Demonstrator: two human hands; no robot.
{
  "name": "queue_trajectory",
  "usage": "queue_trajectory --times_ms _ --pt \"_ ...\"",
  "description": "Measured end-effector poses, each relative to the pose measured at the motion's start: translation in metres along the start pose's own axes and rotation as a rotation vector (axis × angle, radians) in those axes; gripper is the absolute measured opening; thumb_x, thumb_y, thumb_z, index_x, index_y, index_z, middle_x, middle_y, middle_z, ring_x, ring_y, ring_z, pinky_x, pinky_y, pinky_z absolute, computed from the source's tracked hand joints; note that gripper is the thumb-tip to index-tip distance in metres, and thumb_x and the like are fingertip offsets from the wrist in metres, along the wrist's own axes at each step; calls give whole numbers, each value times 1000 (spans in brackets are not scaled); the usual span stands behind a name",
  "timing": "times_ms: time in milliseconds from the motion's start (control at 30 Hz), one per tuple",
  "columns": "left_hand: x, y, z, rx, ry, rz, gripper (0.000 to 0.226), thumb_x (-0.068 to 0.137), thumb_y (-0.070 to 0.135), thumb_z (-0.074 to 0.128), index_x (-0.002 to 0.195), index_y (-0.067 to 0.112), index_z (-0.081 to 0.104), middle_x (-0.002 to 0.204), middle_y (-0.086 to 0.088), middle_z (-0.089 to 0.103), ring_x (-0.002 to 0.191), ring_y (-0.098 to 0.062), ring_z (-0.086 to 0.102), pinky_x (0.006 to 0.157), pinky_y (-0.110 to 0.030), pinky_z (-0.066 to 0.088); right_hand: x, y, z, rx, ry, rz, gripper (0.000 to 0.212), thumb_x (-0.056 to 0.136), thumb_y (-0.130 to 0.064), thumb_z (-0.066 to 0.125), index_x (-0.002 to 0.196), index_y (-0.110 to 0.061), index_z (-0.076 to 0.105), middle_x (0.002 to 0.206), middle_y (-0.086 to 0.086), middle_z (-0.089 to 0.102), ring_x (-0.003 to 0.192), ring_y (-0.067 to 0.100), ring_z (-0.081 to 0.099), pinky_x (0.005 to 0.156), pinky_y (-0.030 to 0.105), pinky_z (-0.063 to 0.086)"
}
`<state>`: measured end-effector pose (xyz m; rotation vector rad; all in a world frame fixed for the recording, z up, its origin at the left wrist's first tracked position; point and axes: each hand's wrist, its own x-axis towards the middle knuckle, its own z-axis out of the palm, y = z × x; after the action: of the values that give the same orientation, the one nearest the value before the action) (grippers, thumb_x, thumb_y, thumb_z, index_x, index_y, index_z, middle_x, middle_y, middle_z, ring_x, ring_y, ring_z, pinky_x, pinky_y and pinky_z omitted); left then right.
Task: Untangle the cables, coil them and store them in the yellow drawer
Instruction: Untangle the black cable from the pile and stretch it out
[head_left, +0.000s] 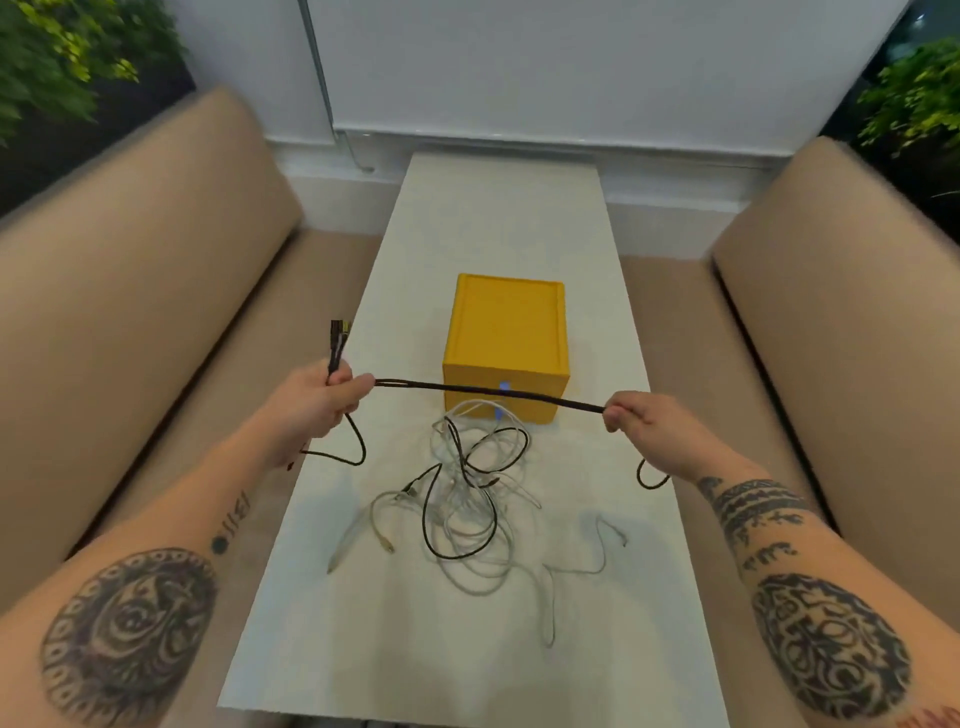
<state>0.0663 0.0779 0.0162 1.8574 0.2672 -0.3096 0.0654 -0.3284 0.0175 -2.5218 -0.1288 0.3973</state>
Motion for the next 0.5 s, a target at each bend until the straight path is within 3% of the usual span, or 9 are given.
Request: queue_trajectory --times_ms 133,200,267,300,367,433,500 --pt "-18 -28 31 132 -155 -119 47 95 21 66 66 25 29 57 4 38 49 -12 24 45 -24 15 1 18 35 -40 -465 175 30 100 -37 50 83 -22 70 74 1 61 62 16 49 59 28 38" --pt "-21 -29 48 167 -176 -132 48 94 21 66 64 24 30 58 2 39 46 -11 26 45 -26 15 9 9 51 -74 -560 187 28 100 -42 49 99 -22 69 86 5 72 67 19 59 69 30 47" --pt "-27 -30 63 166 -201 -130 47 95 22 66 63 25 30 57 2 41 46 -12 25 44 -26 16 13 -1 65 -185 -556 179 50 97 -57 49 133 -22 55 121 2 69 104 21 66 97 40 49" --pt "-29 -30 69 161 -215 -123 47 95 22 65 63 24 31 55 3 41 47 -13 24 44 -25 17 14 -6 72 -236 -518 165 72 92 -66 51 148 -24 40 141 3 57 124 24 57 107 45 43" --pt "-34 -26 80 137 -245 -86 48 96 21 64 63 24 30 50 7 38 48 -14 23 44 -25 18 10 -19 83 -290 -396 26 99 80 -79 55 158 -30 18 161 2 30 146 27 31 116 52 29" --pt "-39 -15 93 80 -290 -13 48 97 17 63 63 24 28 49 10 33 46 -12 23 43 -22 20 -1 -43 96 -258 -275 -190 97 80 -75 60 157 -33 18 164 -2 23 151 25 18 119 55 19" --pt "-44 -2 103 49 -325 66 48 98 11 60 64 22 29 49 12 32 43 -7 26 41 -17 23 -11 -66 108 -135 -161 -318 69 89 -57 62 148 -32 36 150 -2 47 142 24 37 115 52 26"
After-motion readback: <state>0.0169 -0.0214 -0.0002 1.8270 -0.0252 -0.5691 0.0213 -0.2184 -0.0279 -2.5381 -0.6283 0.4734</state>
